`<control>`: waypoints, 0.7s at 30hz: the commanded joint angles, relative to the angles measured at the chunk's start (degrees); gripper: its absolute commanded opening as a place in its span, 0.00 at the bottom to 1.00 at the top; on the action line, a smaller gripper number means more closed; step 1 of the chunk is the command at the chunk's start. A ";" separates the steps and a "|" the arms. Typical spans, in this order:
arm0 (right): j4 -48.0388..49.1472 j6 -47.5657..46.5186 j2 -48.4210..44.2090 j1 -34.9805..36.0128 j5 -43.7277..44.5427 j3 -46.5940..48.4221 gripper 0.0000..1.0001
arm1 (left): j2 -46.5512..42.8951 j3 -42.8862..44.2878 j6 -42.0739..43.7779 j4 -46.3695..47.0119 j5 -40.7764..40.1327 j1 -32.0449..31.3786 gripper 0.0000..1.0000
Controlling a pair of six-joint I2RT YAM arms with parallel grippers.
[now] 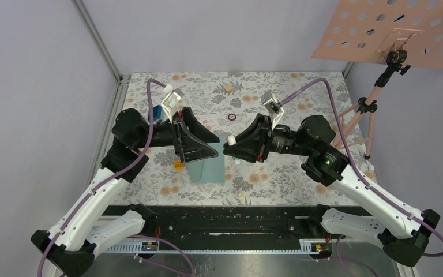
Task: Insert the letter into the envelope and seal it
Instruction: Adjust the solid glue.
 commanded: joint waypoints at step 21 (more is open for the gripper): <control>19.09 14.03 1.53 0.94 19.30 -5.10 0.00 | 3.09 -6.43 -12.74 23.98 -8.44 -4.89 0.84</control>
